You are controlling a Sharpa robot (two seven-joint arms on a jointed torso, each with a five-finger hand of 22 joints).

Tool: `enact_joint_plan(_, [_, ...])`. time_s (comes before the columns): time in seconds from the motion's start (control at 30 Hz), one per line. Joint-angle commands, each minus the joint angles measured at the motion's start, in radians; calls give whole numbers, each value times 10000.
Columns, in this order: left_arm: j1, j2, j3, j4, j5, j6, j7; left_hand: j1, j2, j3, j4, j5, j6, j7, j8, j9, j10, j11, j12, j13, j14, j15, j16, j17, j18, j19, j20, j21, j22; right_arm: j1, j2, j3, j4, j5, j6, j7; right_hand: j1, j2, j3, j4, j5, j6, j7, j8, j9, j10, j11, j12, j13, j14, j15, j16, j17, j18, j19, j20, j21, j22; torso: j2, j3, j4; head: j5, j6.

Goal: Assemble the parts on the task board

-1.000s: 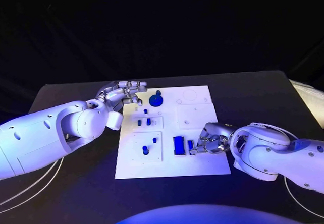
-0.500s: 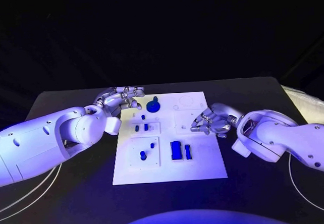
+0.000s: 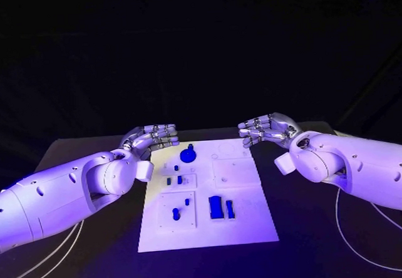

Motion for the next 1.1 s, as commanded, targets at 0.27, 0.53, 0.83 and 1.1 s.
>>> enact_joint_plan(0.27, [-73, 215, 7, -201, 83, -404, 276, -5019, 796, -1453, 284, -612, -3638, -683, -1267, -658, -3678, -555, -1225, -618, -3372, -437, -1865, -1565, -387, -3068, -815, -949, -2301, -22, 317, 27, -547, 832, -15, 571, -5737, -616, 2, -448, -599, -3621, -697, -641, -1326, -3889, -455, -1265, -2071, -3970, -787, -1877, -2095, -537, -3387, -531, -2473, -1464, -153, 20, 30, -16, 268])
enact_joint_plan(0.53, [-293, 157, 90, 513, -194, -1878, 847, -7413, 796, -2059, 284, -612, -5333, -1039, -1267, -658, -5409, -859, -1564, -618, -4983, -1401, -2289, -1565, -654, -4416, -1299, -1651, -3067, -286, 228, 99, 330, 1584, -1488, 1201, -8282, -616, 2, -448, -1545, -5295, -1029, -641, -1663, -5841, -1340, -1265, -2372, -5916, -787, -2163, -2509, -808, -5160, -901, -3024, -2383, -429, 134, 221, -30, 966])
enact_joint_plan(0.83, [-669, 57, 231, 1734, -667, -4397, 1823, -9252, 796, -2524, 284, -612, -6632, -1908, -1267, -658, -6740, -1621, -2412, -618, -6224, -1401, -2615, -1565, -863, -5455, -1665, -1651, -3653, -753, 71, 225, 1884, 2915, -4097, 2316, -10227, -616, 2, -448, -1545, -6565, -1847, -641, -2507, -7343, -1340, -1265, -3115, -7401, -787, -2870, -2823, -1025, -6508, -1815, -3448, -2383, -590, 200, 333, -38, 1375])
enact_joint_plan(1.1, [-798, 22, 280, 2152, -829, -5259, 2157, -10366, 796, -2788, 284, -612, -7421, -1908, -1267, -658, -7546, -1621, -2412, -618, -6972, -1401, -3350, -1565, -1627, -6087, -2491, -1651, -4007, -928, 11, 273, 2468, 3415, -5078, 2735, -11402, -616, 2, -448, -1545, -7340, -1847, -641, -2507, -8236, -1340, -1265, -3115, -8295, -787, -2870, -3529, -1775, -7330, -1815, -4391, -2383, -590, 200, 333, -38, 1375])
